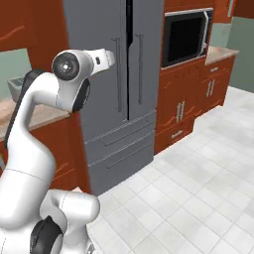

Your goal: Close all open cabinet doors.

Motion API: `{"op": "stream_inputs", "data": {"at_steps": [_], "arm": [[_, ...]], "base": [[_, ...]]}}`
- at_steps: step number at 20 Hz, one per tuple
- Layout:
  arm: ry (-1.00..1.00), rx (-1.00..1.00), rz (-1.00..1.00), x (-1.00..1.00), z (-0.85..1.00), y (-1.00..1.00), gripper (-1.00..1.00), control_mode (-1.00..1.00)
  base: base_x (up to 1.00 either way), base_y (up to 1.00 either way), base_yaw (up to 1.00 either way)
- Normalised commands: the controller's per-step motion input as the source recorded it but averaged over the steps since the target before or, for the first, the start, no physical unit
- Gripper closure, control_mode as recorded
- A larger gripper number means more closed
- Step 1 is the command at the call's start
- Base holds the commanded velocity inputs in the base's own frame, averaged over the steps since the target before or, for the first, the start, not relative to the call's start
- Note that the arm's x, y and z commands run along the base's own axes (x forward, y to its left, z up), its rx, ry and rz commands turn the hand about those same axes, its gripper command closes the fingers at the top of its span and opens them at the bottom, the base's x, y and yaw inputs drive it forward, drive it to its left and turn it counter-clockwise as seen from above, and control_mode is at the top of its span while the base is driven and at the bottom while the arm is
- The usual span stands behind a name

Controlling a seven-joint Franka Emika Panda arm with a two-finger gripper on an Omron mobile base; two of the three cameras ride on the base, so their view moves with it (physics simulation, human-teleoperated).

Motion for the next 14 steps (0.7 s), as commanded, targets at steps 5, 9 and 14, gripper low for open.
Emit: {"op": "stream_inputs", "data": {"at_steps": [5,9,14], "arm": [[0.00,0.00,0.00,0.00,0.00,0.00,-1.00,1.00],[0.00,0.00,0.00,0.00,0.00,0.00,-1.00,1.00],[0.00,0.00,0.00,0.00,0.00,0.00,-1.00,1.00]], "base": [[0.13,0.04,-0.45],[0.76,0.08,-0.27],[1.00,0.01,-0.27]]}}
